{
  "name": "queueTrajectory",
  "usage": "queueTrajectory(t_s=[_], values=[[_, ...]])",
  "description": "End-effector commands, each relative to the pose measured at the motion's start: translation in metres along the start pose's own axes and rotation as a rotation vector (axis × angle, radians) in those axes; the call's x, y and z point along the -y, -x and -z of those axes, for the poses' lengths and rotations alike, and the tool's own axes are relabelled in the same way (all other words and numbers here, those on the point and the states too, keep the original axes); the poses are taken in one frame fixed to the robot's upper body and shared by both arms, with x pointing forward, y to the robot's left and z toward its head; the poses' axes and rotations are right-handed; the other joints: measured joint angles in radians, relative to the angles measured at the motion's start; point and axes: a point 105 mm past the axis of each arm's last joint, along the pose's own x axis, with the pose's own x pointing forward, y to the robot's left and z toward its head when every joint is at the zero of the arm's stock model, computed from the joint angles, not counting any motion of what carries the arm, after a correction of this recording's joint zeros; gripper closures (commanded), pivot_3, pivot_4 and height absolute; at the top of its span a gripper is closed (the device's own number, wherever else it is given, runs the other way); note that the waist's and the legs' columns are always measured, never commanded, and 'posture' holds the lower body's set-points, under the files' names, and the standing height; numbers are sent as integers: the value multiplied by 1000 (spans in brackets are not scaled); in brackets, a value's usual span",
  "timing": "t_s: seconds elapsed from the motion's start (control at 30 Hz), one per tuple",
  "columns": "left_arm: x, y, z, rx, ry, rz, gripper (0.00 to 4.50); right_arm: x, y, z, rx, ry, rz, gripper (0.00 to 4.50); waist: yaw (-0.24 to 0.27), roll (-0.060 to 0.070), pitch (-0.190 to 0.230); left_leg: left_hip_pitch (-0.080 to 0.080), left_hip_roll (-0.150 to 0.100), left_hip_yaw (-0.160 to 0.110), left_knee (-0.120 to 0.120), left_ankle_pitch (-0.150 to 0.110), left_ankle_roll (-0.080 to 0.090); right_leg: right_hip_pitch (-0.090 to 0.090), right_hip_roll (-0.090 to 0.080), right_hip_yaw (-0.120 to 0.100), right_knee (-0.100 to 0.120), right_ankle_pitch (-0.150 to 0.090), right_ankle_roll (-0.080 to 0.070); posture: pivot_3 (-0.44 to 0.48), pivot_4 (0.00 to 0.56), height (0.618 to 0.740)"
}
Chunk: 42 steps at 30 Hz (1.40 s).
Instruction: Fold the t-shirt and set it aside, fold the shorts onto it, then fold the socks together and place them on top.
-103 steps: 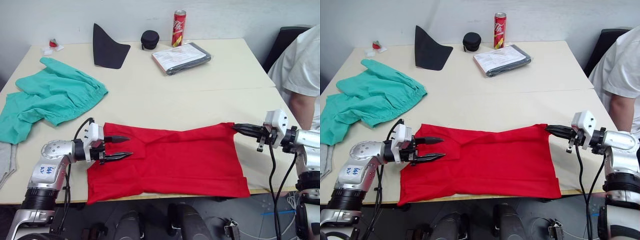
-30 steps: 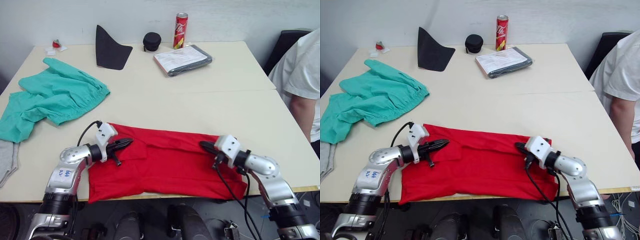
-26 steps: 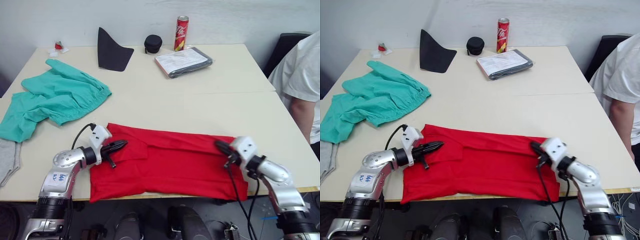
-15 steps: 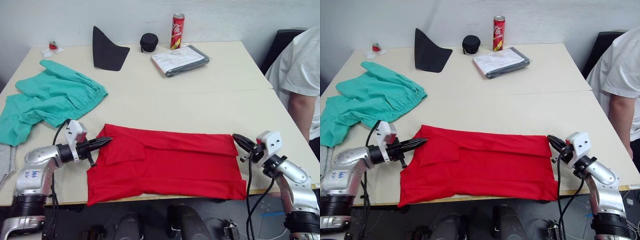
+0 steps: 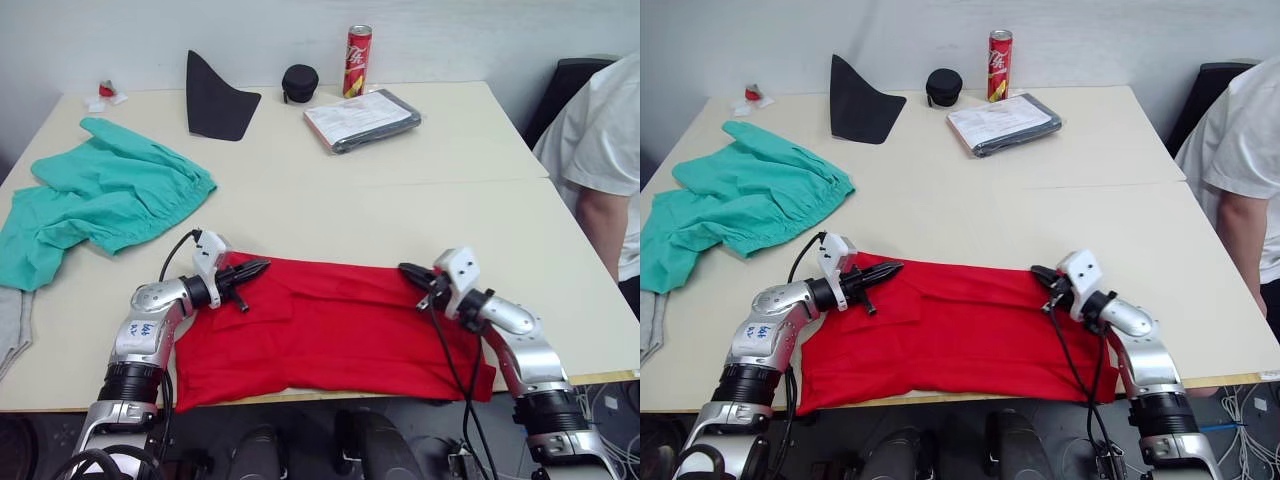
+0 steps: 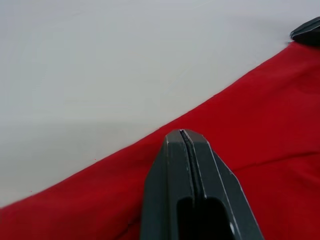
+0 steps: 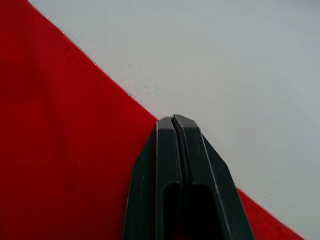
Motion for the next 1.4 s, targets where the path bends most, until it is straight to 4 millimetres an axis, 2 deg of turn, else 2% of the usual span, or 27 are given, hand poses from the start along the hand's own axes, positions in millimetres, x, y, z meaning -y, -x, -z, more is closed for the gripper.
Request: queueTrajectory(t_s=[0.03, 0.1, 0.17, 0.2, 0.27, 0.3, 0.37, 0.5, 0.57, 0.67, 0.7, 0.77, 0.87, 0.97, 1.1, 1.4], values=[[-14, 19, 11, -28, -31, -59, 4500, 37, 37, 12, -18, 9, 111, 4477, 1, 0, 0, 0, 0, 0, 0, 0, 0, 0, 0, 0, 0, 0, 0, 0, 150, 740], [-18, 27, 9, -8, -31, -74, 4500, 48, 50, 9, 4, -4, 132, 4477, 0, 0, 0, 1, 0, 0, 0, 0, 1, 1, 0, 0, 0, 0, 0, 0, 150, 740], [-20, 37, -5, 86, -5, -52, 4500, 59, 66, -8, 72, -53, 118, 4477, -1, 0, 0, 1, 0, 0, 0, 0, 1, 1, 0, 0, 0, 0, 0, 0, 150, 740], [-17, 41, -13, 116, -6, -14, 4500, 59, 71, -16, 94, -87, 74, 4477, -3, 1, 0, 1, 0, 0, -1, 0, 1, 1, 0, 0, 0, 0, 0, 0, 150, 740], [-5, 49, -25, 140, -21, 91, 4500, 57, 78, -30, 84, -102, -21, 4128, -7, 2, 1, 1, 1, 0, -1, 0, 0, 0, 0, 0, 0, 0, 0, 0, 150, 740], [3, 53, -32, 138, -35, 145, 4325, 57, 81, -35, 49, -100, -69, 3862, -9, 2, 1, 0, 1, 0, -1, 0, 0, 0, 0, 0, 0, 0, 0, 0, 150, 740], [20, 60, -46, 125, -71, 238, 3919, 62, 87, -41, -18, -82, -129, 3227, -9, 2, 1, 0, 1, 0, -1, 0, 0, 0, 0, 0, 0, 0, 0, 0, 150, 740], [50, 70, -60, 124, -126, 375, 2667, 72, 89, -42, -182, -69, -224, 1822, -5, 2, 1, 1, 1, 0, -2, 0, 0, 1, 0, 0, -1, 0, 0, 0, 150, 740], [63, 75, -62, 110, -134, 429, 1974, 76, 82, -44, -237, -66, -265, 1078, -4, 2, 1, 1, 1, 0, -2, 0, 0, 0, 0, 0, -1, 0, 0, 0, 150, 740], [70, 79, -64, 111, -142, 453, 1044, 76, 67, -39, -334, -86, -325, 62, -5, 3, 2, 1, 1, 0, -2, 0, 0, -1, 1, 0, -1, 0, 0, 0, 150, 740], [73, 80, -64, 116, -137, 464, 669, 74, 62, -35, -372, -93, -344, 0, -5, 4, 2, 1, 1, 0, -2, 0, 0, -1, 1, 0, -1, 0, 0, 0, 150, 740], [78, 80, -66, 133, -148, 478, 23, 73, 52, -26, -437, -119, -351, 0, -4, 4, 2, 0, 1, 0, -2, 0, -1, -1, 1, 0, -1, 0, -1, 0, 150, 740], [84, 80, -67, 144, -147, 490, 23, 69, 40, -20, -497, -166, -369, 0, -4, 4, 2, -1, 1, 0, -2, 0, -1, -2, 0, 0, -1, 0, -1, 0, 150, 740], [88, 81, -66, 144, -141, 490, 23, 64, 34, -14, -572, -136, -422, 0, -4, 4, 2, -1, 1, 0, -2, 0, 0, -2, 0, 0, -1, 0, -1, 0, 150, 740], [86, 83, -65, 138, -145, 463, 0, 56, 36, -17, -613, -128, -521, 1264, -4, 4, 2, -1, 1, 0, -2, 0, 0, -2, 0, 0, -1, 0, -1, 0, 150, 740], [79, 80, -65, 151, -157, 420, 0, 58, 27, -25, -628, -52, -551, 4350, -5, 4, 2, -1, 1, 0, -2, 0, -1, -2, 0, 0, -1, -1, -1, 0, 150, 740]])
